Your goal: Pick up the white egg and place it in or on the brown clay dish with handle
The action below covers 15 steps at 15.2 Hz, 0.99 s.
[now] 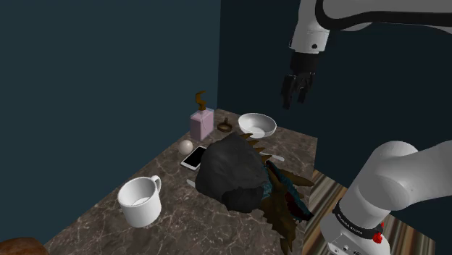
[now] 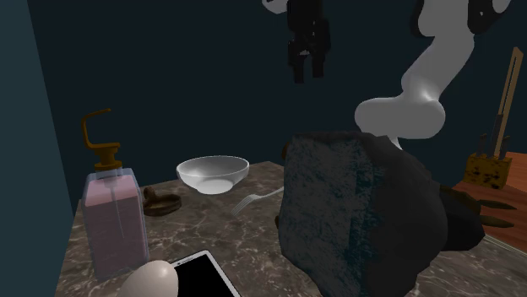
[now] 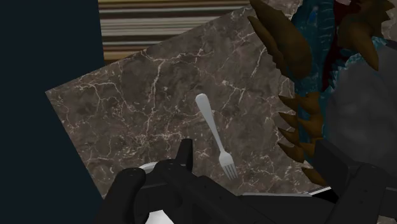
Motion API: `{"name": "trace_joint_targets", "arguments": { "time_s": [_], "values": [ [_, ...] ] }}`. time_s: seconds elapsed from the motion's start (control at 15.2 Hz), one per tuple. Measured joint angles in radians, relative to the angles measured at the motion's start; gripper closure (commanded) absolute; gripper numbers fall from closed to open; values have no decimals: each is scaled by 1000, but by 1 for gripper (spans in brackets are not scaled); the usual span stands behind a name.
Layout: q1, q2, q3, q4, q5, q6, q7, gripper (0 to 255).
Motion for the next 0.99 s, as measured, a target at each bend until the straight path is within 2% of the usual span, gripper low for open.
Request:
{"name": "trace_joint_targets", "arguments": {
  "time_s": [0.26,0.59,0.99],
  "values": [
    [8,63,28,6,9,51,18,0],
    [23,244,96,84,21,143,71,0],
    [36,460,165,186,1,239,133,0]
  ]
}}
